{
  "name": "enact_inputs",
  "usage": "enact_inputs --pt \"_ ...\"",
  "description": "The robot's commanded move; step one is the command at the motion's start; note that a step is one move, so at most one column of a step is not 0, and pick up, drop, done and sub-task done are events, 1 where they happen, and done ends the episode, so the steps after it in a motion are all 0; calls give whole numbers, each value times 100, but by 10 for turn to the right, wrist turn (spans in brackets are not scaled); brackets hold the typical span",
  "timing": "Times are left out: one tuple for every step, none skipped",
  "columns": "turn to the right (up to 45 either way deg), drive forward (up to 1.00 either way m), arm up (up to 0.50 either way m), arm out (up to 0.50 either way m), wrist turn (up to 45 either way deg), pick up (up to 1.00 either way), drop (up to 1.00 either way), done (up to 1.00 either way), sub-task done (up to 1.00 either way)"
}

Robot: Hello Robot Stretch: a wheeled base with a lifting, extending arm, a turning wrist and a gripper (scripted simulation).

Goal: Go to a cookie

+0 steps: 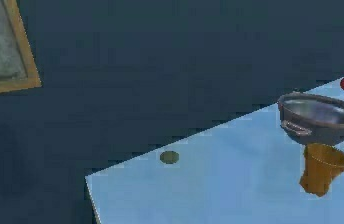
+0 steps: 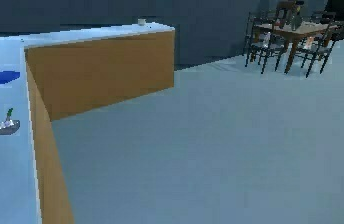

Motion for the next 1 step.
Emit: enact_inputs --pt "0 0 0 0 0 0 0 100 0"
